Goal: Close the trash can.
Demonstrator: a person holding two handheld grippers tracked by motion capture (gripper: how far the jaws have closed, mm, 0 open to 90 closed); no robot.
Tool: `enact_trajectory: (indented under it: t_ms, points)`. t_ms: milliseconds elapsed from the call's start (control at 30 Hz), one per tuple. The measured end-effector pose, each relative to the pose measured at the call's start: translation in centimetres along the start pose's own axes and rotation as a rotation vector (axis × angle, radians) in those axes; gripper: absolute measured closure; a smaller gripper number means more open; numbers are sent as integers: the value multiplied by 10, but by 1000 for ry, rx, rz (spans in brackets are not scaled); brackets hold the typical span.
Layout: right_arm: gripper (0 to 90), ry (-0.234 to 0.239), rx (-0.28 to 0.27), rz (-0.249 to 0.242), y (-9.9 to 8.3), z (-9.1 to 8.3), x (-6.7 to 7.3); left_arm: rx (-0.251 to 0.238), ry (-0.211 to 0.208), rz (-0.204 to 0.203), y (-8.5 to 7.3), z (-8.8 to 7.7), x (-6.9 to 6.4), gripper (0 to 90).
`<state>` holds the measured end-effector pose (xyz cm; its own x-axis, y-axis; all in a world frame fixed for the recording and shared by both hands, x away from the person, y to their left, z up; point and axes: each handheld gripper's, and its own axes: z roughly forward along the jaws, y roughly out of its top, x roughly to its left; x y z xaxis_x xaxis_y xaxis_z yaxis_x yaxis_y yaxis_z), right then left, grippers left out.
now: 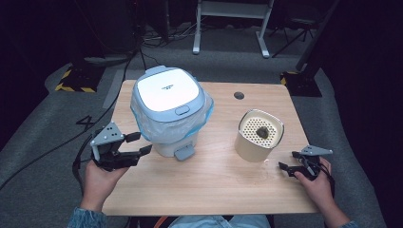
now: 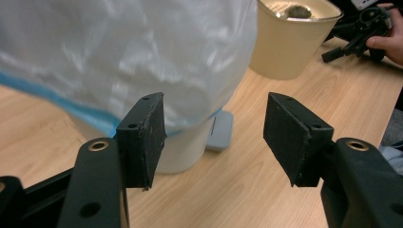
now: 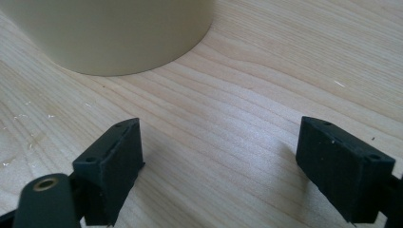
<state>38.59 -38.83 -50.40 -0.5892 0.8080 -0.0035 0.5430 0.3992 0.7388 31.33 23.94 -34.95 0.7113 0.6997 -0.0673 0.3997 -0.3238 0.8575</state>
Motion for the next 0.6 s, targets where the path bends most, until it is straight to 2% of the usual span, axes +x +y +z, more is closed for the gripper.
enact_trajectory:
  t_ms: [167,267,467,533,600]
  points:
    - [160,0,0,0,0,0,0,37,24,-37,-21,9,6,399]
    - [160,0,0,0,0,0,0,70,44,-34,-33,16,8,399]
    - [160,0,0,0,0,0,0,130,36,-64,-59,30,16,397]
    - [160,0,0,0,0,0,0,169,34,-80,-66,36,19,397]
    - [160,0,0,0,0,0,0,219,13,-106,-72,42,23,385]
